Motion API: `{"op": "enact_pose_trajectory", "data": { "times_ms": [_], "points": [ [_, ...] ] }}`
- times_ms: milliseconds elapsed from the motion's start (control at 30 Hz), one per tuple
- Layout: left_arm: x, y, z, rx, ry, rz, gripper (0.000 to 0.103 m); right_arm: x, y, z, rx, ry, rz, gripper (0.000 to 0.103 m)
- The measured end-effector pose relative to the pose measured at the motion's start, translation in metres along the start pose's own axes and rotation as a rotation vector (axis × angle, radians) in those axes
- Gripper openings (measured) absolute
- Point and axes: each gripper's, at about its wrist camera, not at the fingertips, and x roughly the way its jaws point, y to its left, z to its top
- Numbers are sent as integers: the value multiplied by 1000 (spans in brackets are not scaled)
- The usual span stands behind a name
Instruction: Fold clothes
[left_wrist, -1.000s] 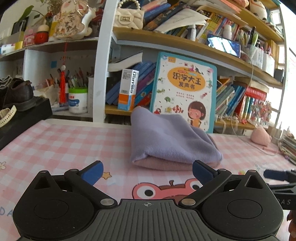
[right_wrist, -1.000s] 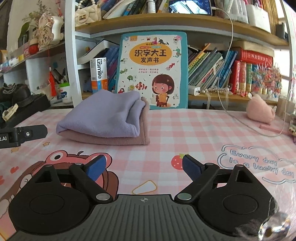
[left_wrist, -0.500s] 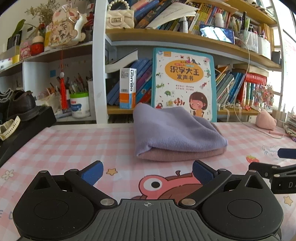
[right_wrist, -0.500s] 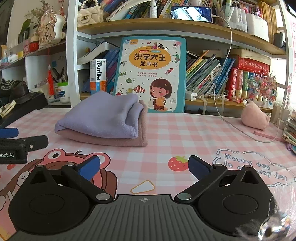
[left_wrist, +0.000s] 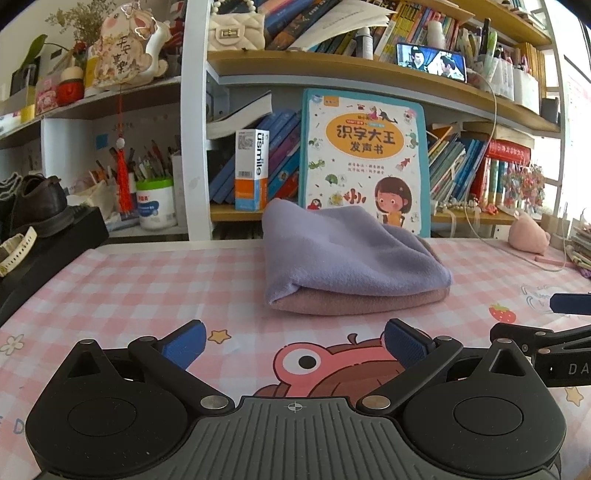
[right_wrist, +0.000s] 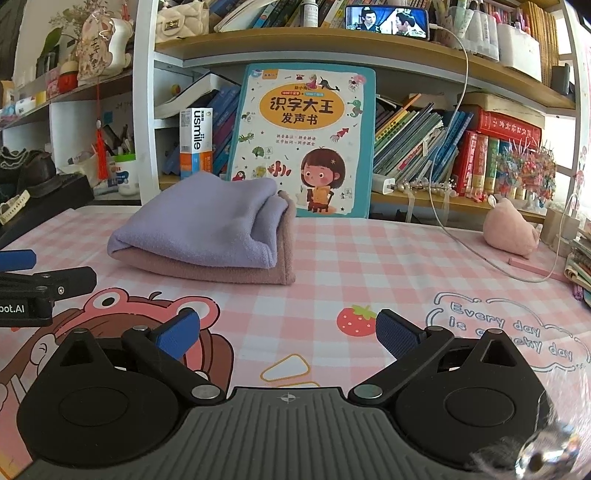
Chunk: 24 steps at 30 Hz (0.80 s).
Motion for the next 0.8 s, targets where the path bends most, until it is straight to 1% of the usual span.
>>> {"op": "enact_pose_trajectory", "data": {
  "times_ms": [467,800],
  "points": [
    [3,-1,-1,5,19,3,103,5,-1,0,7,29,2,102],
    [6,-5,-1,30,39,12,103,1,-5,-1,25,4,-19,102]
  ]
}}
